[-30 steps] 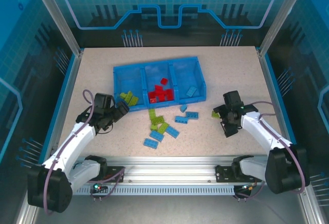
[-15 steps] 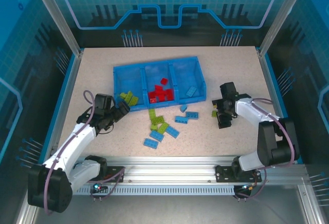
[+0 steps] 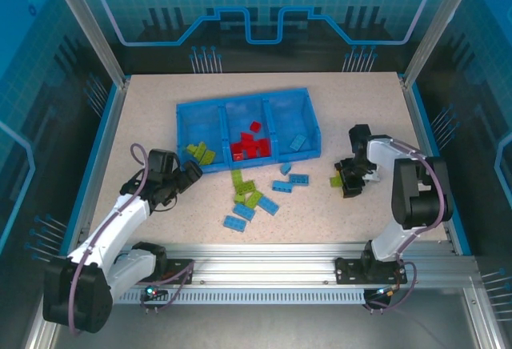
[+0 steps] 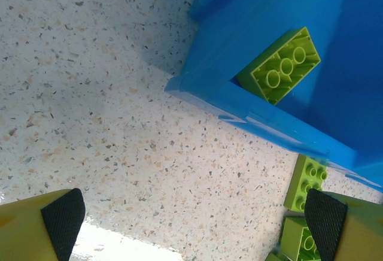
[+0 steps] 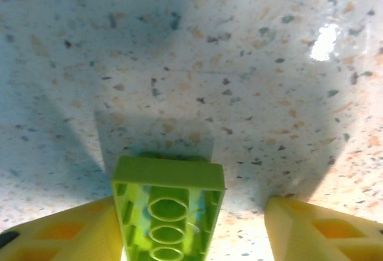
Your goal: Sort the legos into containers by color
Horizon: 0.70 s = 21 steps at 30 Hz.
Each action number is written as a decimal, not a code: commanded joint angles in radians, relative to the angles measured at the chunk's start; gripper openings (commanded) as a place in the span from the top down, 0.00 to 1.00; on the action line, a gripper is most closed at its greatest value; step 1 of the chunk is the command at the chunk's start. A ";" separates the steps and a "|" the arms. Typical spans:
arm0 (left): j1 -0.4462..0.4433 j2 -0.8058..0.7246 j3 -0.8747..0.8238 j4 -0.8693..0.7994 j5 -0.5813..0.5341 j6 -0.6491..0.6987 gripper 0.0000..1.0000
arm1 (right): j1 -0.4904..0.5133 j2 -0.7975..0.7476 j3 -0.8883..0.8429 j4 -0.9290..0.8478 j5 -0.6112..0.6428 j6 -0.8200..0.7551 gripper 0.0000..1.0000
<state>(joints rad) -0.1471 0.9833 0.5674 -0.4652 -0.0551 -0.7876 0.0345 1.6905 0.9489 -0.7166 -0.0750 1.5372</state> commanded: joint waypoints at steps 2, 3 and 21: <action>-0.005 -0.020 -0.015 0.000 0.002 -0.019 0.01 | -0.020 0.059 0.016 0.064 0.034 -0.077 0.55; -0.005 -0.020 -0.015 -0.001 0.003 -0.021 0.01 | -0.019 0.060 0.015 0.067 0.033 -0.087 0.58; 0.009 -0.033 0.007 -0.045 -0.038 -0.052 0.01 | 0.356 -0.069 0.416 -0.034 0.235 -0.475 0.67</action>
<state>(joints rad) -0.1459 0.9672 0.5674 -0.4706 -0.0673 -0.8158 0.3321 1.6554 1.3094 -0.7280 0.1078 1.1652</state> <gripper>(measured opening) 0.990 0.334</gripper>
